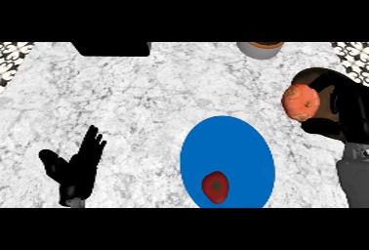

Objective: Pick the squash from the plate and place it in the pan

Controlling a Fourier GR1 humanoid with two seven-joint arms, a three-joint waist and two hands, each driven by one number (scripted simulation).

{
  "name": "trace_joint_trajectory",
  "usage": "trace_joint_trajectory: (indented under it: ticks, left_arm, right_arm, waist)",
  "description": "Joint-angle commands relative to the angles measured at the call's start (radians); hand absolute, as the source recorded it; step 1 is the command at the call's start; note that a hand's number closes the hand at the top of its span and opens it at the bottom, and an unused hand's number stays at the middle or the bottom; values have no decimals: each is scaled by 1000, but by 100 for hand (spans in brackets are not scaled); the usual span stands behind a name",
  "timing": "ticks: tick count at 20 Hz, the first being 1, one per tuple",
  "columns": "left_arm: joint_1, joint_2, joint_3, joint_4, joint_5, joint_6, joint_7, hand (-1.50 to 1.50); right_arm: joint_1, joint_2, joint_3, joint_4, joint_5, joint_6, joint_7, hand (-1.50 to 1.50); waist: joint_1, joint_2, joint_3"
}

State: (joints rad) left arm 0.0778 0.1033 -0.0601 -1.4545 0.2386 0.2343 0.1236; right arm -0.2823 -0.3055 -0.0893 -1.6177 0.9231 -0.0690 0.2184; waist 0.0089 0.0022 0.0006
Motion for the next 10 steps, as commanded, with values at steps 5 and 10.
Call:
trace_joint_trajectory:
  ticks: [5,10]
  left_arm:
    - [18,-9,-17,-36,2,-26,8,0]
    - [-2,-22,-31,14,-19,-33,-25,0]
  right_arm:
    - [-256,-128,-166,549,-24,-155,-224,150]
    - [-407,-147,-251,906,-92,-271,-394,150]
  waist:
    - [21,5,1]
    - [40,14,2]
